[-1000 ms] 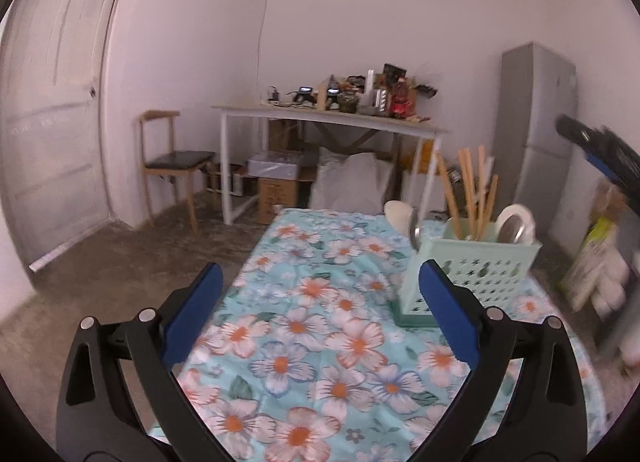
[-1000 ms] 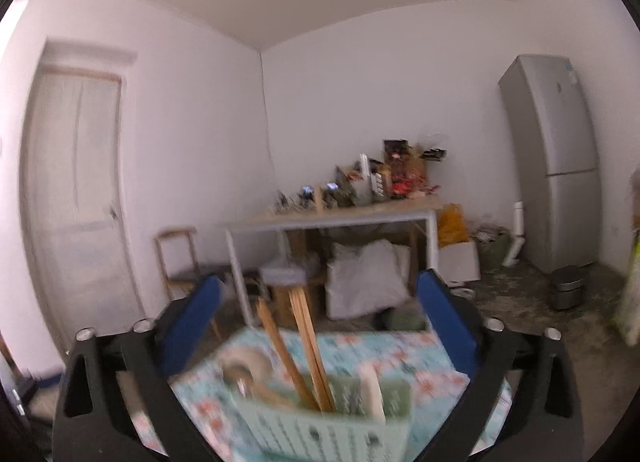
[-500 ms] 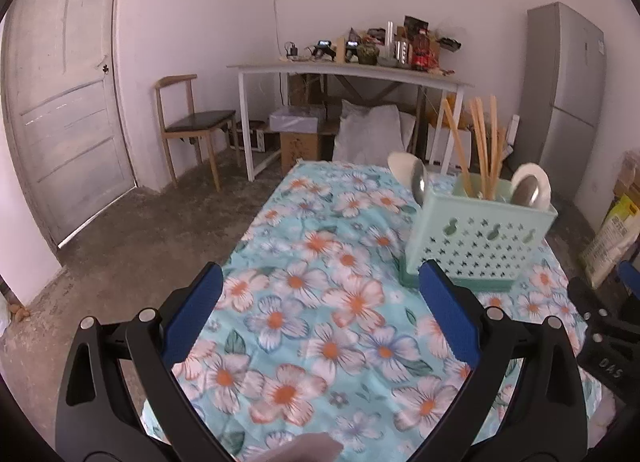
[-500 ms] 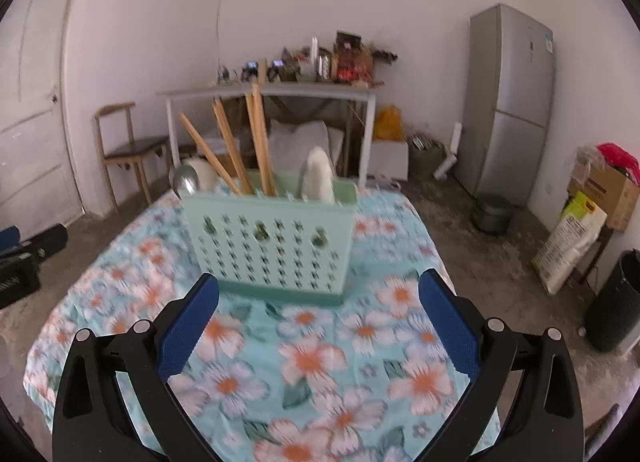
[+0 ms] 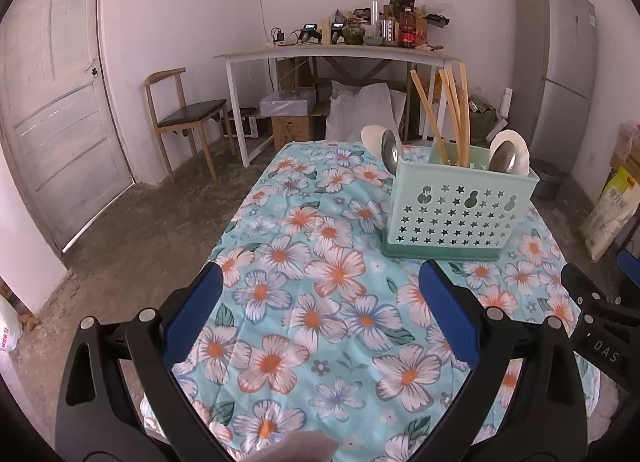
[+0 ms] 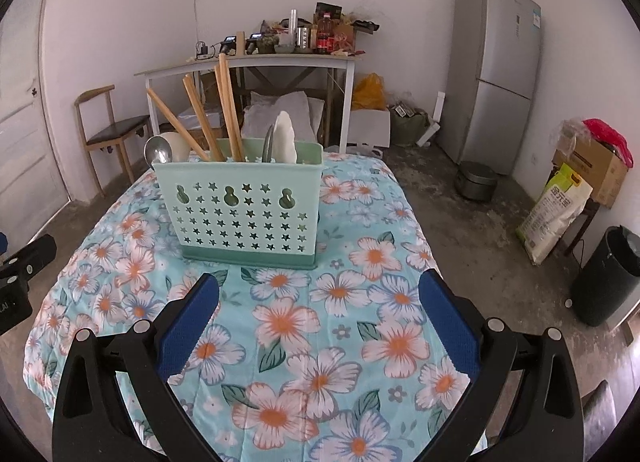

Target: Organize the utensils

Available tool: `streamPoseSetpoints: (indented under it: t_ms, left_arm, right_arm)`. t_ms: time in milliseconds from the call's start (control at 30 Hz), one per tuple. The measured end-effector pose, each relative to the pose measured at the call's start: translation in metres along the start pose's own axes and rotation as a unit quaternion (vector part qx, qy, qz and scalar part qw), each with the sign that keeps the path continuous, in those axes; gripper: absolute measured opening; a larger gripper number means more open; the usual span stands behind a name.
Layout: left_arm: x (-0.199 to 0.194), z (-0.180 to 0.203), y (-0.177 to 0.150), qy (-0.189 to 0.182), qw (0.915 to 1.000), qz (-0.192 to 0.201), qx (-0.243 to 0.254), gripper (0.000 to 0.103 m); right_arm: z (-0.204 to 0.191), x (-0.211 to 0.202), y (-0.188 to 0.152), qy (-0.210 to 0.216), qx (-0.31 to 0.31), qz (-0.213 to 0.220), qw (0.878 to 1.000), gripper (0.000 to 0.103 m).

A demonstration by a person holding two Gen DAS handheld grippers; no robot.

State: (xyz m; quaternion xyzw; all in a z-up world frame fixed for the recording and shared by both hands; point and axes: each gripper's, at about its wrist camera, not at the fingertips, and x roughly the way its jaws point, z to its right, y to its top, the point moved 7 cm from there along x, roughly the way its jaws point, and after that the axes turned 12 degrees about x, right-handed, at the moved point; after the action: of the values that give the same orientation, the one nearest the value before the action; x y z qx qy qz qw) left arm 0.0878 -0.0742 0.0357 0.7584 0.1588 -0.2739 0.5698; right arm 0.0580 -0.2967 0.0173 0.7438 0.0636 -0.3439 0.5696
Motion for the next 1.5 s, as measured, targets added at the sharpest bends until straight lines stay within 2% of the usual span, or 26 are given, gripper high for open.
streamPoseSetpoints:
  t_ms: [533,867,1500]
  left_arm:
    - [-0.003,0.028,-0.001,0.015,0.9996,-0.014,0.017,0.095]
    - [-0.002,0.019,0.001,0.053,0.9984,-0.016,0.006,0.095]
    - [-0.002,0.021,0.003,0.036,0.9992,-0.015,0.002,0.095]
  right_arm:
    - [0.025,-0.009,0.008,-0.019,0.021,0.006,1.0,0.097]
    - [0.038,-0.008,0.012,-0.036,0.035,0.01,0.999,0.097]
    - [0.047,-0.008,0.012,-0.046,0.043,0.013,0.998,0.097]
